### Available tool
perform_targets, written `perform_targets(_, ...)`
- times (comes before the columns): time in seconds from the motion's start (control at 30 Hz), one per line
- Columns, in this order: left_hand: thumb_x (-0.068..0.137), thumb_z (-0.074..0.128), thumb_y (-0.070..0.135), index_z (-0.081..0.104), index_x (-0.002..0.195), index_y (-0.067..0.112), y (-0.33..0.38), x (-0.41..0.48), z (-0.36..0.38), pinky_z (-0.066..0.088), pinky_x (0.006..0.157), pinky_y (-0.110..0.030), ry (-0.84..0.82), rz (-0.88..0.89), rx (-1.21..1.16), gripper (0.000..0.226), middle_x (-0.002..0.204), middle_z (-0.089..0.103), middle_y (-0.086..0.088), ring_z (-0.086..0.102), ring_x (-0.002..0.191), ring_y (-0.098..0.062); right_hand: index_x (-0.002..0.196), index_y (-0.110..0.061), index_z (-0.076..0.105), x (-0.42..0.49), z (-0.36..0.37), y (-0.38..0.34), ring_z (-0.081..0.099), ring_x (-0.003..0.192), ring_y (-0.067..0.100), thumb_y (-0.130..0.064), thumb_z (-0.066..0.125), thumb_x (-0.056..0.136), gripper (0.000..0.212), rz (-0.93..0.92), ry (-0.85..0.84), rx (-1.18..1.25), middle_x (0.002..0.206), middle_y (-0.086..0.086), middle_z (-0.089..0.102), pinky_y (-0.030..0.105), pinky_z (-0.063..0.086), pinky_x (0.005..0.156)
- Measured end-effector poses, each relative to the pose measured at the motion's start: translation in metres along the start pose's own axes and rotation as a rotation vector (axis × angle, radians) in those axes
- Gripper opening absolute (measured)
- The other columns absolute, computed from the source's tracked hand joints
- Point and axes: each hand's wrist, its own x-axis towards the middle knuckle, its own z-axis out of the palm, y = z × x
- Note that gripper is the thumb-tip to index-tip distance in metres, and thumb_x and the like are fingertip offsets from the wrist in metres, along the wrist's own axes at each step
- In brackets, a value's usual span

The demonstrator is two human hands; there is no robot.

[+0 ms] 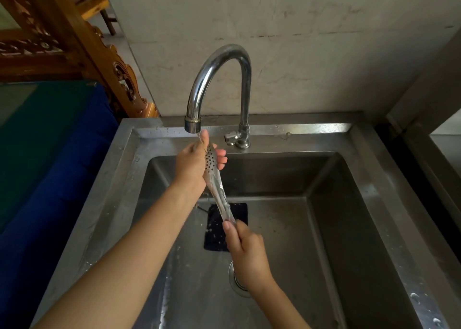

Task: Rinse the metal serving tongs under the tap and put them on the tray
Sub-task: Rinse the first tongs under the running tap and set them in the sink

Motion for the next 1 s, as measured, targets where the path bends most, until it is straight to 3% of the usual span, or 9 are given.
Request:
perform_targets(0.13,0.092,0.054,0.019,0.055,0.101,0.006,-0.02,-0.016,0.005,0.054,0.051,-0.021,-0.045,0.106,-0.016,0.016,0.073,0.068,-0.003,0.066,0.056,-0.01,0.057,-0.027,0.037,0.011,-0.003,-0.007,0.037,0.04,0.005,-0.032,0.045,0.096,0.04,0.032,0.049,0.013,0.042,-0.016,0.045,0.015,0.027,0.044)
perform_targets(0.23,0.089,0.058,0.008,0.055,0.101,0.002,-0.023,-0.017,0.004,0.054,0.051,-0.023,-0.062,0.118,0.016,0.014,0.081,0.066,-0.007,0.067,0.057,-0.01,0.058,-0.025,0.039,0.015,-0.006,-0.011,0.037,0.04,0.005,-0.032,0.044,0.096,0.039,0.028,0.059,0.013,0.042,-0.016,0.046,0.015,0.028,0.043)
perform_targets(0.4,0.088,0.056,0.038,0.059,0.086,0.016,-0.009,-0.006,0.0,0.051,0.042,-0.024,-0.023,0.113,-0.008,0.022,0.054,0.066,-0.002,0.062,0.043,-0.015,0.06,-0.029,0.04,0.009,-0.002,-0.012,0.035,0.04,0.006,-0.031,0.043,0.096,0.036,-0.021,0.029,-0.007,0.042,-0.013,0.042,0.014,0.027,0.043)
perform_targets(0.5,0.095,0.043,0.041,0.057,0.088,0.017,-0.011,-0.004,0.0,0.05,0.041,-0.024,0.028,0.114,0.02,0.028,0.053,0.066,-0.002,0.062,0.041,-0.016,0.06,-0.032,0.04,0.005,-0.001,-0.011,0.041,0.041,0.004,-0.03,0.043,0.096,0.036,-0.03,0.039,-0.028,0.045,-0.017,0.048,0.012,0.029,0.043)
perform_targets(0.6,0.096,0.045,0.026,0.054,0.107,0.013,-0.016,-0.003,0.0,0.052,0.049,-0.022,0.046,0.196,0.058,0.019,0.08,0.066,-0.005,0.066,0.057,-0.011,0.062,-0.033,0.04,0.004,-0.001,-0.007,0.044,0.042,0.004,-0.031,0.043,0.096,0.034,-0.016,0.057,-0.1,0.045,-0.012,0.047,0.013,0.029,0.044)
perform_targets(0.67,0.089,0.058,0.02,0.05,0.118,0.014,-0.022,-0.008,0.003,0.051,0.052,-0.02,0.012,0.254,0.104,0.031,0.093,0.062,-0.006,0.064,0.067,-0.011,0.069,-0.028,0.043,0.006,-0.001,-0.005,0.044,0.044,0.006,-0.035,0.042,0.096,0.028,-0.003,0.066,-0.211,0.052,-0.011,0.045,0.015,0.029,0.043)
perform_targets(0.8,0.081,0.068,0.035,0.053,0.089,0.02,-0.016,-0.009,0.009,0.045,0.043,-0.015,0.14,0.276,0.123,0.023,0.071,0.057,0.004,0.055,0.051,0.0,0.084,-0.027,0.035,0.001,-0.003,-0.008,0.044,0.051,0.007,-0.039,0.04,0.095,0.018,-0.077,0.035,-0.432,0.07,-0.012,0.046,0.018,0.031,0.042)
perform_targets(0.9,0.088,0.056,0.033,0.049,0.074,0.019,-0.008,0.0,0.002,0.035,0.038,-0.016,0.254,0.267,0.089,0.021,0.055,0.042,0.009,0.04,0.039,0.0,0.09,-0.036,0.038,-0.009,-0.004,-0.022,0.055,0.058,0.003,-0.029,0.046,0.095,0.012,-0.075,0.12,-0.098,0.067,-0.01,0.053,0.01,0.039,0.048)
perform_targets(1.0,0.09,0.045,0.033,0.04,0.066,0.022,-0.008,0.003,-0.007,0.024,0.035,-0.019,0.239,0.179,-0.025,0.027,0.046,0.031,0.011,0.026,0.038,-0.004,0.102,-0.024,0.049,-0.004,-0.012,-0.035,0.051,0.045,0.008,-0.022,0.042,0.097,0.009,0.127,0.155,0.378,0.068,0.002,0.059,0.021,0.045,0.044)
